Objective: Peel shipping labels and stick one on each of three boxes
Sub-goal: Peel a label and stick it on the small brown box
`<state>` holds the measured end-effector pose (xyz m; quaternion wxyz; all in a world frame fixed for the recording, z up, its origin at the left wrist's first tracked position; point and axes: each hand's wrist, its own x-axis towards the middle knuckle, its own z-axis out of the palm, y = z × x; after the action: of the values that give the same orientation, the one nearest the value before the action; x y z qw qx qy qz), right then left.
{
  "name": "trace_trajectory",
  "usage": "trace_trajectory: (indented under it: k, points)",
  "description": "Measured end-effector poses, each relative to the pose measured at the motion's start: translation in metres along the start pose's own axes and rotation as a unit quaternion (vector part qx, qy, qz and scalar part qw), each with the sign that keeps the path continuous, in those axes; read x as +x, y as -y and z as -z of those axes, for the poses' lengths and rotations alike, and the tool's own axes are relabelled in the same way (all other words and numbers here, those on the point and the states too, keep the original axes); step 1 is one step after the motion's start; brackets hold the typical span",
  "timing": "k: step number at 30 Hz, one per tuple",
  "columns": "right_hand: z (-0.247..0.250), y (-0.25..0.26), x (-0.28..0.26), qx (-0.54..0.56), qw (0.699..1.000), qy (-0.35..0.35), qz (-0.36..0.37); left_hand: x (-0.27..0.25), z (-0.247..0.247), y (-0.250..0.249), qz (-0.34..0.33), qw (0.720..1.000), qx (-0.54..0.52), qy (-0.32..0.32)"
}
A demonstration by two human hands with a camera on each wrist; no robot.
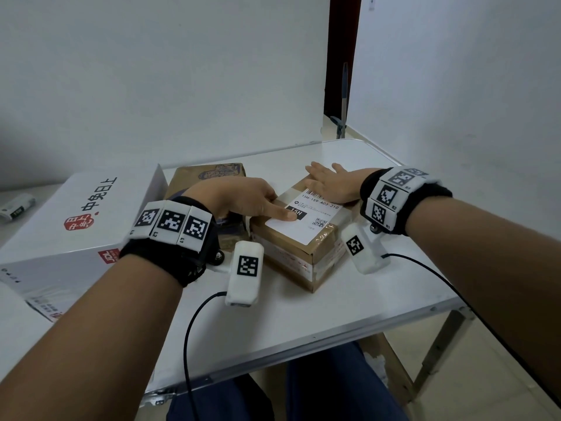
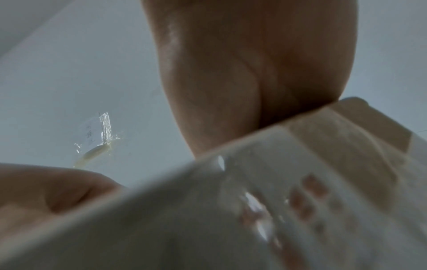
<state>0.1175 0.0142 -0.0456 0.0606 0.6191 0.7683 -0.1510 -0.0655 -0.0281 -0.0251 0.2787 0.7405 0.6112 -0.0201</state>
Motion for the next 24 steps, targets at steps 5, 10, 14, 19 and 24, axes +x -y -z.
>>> trace_trajectory:
  k: [5, 10, 14, 19, 24]
  points:
    - [0.001, -0.02, 0.004, -0.038, 0.999, 0.009, -0.036, 0.001, -0.001, 0.002, 0.008, 1.0, 0.002, -0.005]
    - [0.004, -0.02, -0.004, -0.003, 1.0, 0.001, -0.01, -0.003, -0.002, -0.002, 0.014, 0.999, 0.026, -0.016]
    - [0.009, -0.014, -0.01, 0.037, 0.998, -0.056, 0.022, -0.007, -0.004, -0.006, 0.025, 0.997, 0.063, -0.035]
    - [0.002, -0.002, -0.013, 0.033, 0.996, -0.046, 0.062, -0.004, -0.006, -0.014, 0.015, 0.996, 0.064, -0.066]
    - [-0.004, 0.0, -0.013, 0.013, 0.998, -0.013, 0.056, -0.005, -0.013, -0.017, -0.02, 0.992, 0.048, -0.117]
